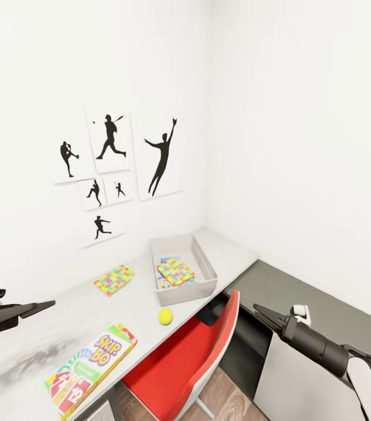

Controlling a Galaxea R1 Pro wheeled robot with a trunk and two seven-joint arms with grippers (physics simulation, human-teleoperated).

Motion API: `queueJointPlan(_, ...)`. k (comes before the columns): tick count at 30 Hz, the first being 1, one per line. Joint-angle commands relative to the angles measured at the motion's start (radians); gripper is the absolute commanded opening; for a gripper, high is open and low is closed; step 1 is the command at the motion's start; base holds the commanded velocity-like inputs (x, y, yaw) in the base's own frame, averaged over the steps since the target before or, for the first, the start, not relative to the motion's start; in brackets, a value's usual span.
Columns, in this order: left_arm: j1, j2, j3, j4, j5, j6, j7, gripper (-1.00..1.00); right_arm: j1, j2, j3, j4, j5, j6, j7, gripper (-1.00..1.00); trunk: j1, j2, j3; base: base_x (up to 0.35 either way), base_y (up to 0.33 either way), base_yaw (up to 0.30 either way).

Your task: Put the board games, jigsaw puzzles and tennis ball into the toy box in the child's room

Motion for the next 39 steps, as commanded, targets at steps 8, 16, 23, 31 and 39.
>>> queueJointPlan(8, -0.001, 0.001, 0.0, 0.0, 0.0, 0.012, -0.004, 1.0, 0.001, -0.001, -0.002, 0.002, 0.002, 0.004, 0.004, 1.0, 0.0, -0.001, 0.008, -0.001, 0.0, 0.208)
queueJointPlan(16, -0.001, 0.004, 0.005, 0.0, 0.0, 0.013, -0.004, 1.0, 0.011, -0.001, -0.01, 0.002, 0.003, 0.003, 0.004, 1.0, 0.0, -0.001, 0.011, 0.0, 0.0, 0.083)
queueJointPlan(23, -0.001, 0.007, 0.007, 0.0, 0.001, 0.014, -0.004, 1.0, 0.013, -0.001, -0.019, 0.002, 0.003, 0.003, 0.004, 1.0, 0.0, -0.001, 0.011, 0.0, 0.0, 0.01)
queueJointPlan(31, -0.001, 0.008, 0.008, -0.001, 0.001, 0.015, -0.004, 1.0, 0.014, 0.0, -0.021, 0.002, 0.003, 0.003, 0.004, 1.0, 0.0, -0.001, 0.011, 0.0, 0.0, 0.001)
queueJointPlan(39, -0.001, 0.009, 0.008, -0.003, 0.001, 0.015, -0.004, 1.0, 0.014, 0.002, -0.021, 0.002, 0.003, 0.001, 0.002, 1.0, 0.0, -0.001, 0.011, 0.0, 0.0, 0.0)
